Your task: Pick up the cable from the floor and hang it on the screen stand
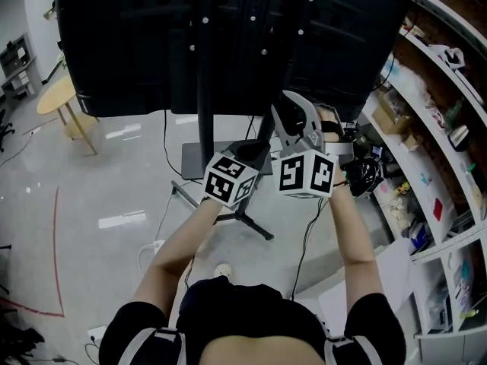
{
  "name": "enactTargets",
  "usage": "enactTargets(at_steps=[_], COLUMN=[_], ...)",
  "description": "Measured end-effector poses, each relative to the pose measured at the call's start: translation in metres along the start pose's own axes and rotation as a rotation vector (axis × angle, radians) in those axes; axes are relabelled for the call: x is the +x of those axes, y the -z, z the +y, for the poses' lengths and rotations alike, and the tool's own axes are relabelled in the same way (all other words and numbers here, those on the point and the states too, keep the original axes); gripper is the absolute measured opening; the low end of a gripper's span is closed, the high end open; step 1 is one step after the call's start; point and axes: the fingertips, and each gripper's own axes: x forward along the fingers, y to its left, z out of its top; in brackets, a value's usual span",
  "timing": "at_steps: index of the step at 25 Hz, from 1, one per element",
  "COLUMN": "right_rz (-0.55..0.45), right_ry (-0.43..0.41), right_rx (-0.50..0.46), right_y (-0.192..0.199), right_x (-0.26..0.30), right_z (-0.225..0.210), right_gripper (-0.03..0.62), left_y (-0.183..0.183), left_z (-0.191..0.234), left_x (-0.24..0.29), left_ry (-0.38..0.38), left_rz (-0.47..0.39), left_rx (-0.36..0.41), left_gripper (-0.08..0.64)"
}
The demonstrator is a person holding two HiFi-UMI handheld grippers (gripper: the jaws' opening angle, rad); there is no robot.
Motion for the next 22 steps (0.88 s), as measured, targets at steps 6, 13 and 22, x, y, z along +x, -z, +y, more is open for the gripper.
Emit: enactTargets(at_steps=[6, 13, 22], right_rz=[-0.031, -0.066, -0.096], right_ry=[0.078, 0.143, 0.263], right_rx=[0.005, -0.023, -0.031], right_y=[-0.009, -0.016, -0.016], right_x=[0.023, 0.046, 0.061], right_z=[-0.058, -0.106, -0.183], right_gripper=[0.117, 0.117, 0.117], left_y=[-0.059, -0.117, -0.167], left_z=[0.033, 0.066, 0.082], left_x=[0.015, 0.029, 0.054], left_ry=[0.033, 0.025, 0.025], left_rz=[-0.072, -0.129, -0.198], left_rx=[0.052, 0.149, 0.187], left_gripper=[0.008, 0.008, 0.008])
